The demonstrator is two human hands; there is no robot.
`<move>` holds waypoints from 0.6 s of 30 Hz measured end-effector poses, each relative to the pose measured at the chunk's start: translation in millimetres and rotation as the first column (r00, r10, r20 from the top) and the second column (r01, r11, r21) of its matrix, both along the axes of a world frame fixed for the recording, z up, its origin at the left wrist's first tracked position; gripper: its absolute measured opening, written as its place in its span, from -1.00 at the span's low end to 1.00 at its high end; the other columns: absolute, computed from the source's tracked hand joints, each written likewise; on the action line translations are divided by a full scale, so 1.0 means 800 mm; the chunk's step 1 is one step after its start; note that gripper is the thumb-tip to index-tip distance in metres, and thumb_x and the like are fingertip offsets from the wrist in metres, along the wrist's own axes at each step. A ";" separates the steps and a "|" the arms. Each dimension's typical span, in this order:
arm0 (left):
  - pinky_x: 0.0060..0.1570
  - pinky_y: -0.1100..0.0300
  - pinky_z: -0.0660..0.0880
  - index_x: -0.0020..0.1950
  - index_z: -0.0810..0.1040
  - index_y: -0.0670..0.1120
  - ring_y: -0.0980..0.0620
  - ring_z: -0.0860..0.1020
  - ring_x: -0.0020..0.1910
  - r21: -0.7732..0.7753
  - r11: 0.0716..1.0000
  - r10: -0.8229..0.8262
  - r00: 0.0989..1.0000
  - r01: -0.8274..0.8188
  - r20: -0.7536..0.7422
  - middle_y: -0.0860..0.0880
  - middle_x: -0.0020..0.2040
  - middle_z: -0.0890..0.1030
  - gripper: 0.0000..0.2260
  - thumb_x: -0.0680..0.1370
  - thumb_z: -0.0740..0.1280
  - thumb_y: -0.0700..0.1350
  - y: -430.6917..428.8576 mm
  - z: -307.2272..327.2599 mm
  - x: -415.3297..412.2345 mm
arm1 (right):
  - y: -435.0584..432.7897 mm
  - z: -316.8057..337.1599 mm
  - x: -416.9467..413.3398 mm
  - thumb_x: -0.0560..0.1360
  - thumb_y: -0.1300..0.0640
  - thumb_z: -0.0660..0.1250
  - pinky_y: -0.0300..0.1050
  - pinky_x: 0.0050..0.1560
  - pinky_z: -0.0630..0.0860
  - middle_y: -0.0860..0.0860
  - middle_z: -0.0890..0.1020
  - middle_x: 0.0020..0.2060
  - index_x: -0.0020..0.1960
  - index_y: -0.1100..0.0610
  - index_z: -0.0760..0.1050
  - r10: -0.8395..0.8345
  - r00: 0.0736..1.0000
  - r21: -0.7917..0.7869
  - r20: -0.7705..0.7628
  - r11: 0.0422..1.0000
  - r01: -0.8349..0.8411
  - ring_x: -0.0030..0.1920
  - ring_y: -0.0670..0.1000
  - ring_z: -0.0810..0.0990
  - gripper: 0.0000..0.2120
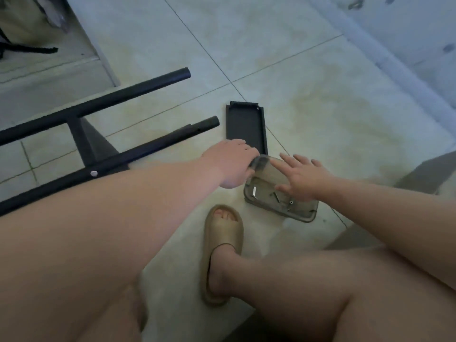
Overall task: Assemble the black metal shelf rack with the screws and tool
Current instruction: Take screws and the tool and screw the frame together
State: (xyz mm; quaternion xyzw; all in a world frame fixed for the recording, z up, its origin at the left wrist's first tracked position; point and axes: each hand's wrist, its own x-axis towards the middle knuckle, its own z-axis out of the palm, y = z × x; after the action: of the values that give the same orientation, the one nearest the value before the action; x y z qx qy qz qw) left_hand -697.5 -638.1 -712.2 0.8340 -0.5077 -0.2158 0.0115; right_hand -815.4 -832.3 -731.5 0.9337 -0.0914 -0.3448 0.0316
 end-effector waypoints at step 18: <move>-0.03 0.04 0.59 0.26 0.49 -0.09 -0.09 0.67 -0.09 0.283 0.758 0.586 0.423 -0.588 -0.691 -0.09 -0.04 0.67 -0.77 0.65 0.25 -0.03 -0.042 -0.185 -0.019 | -0.073 -0.214 -0.011 0.63 0.00 0.24 0.04 0.08 0.57 0.05 0.58 0.26 0.38 0.01 0.40 0.086 0.966 0.178 -0.244 0.983 -0.043 0.21 0.15 0.58 -0.66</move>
State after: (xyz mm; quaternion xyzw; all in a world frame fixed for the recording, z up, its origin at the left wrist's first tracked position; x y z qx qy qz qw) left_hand -712.8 -671.6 -859.8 0.7917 -0.1337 -0.5189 0.2934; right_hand -823.9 -890.6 -902.8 0.8843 -0.0262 -0.4654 -0.0262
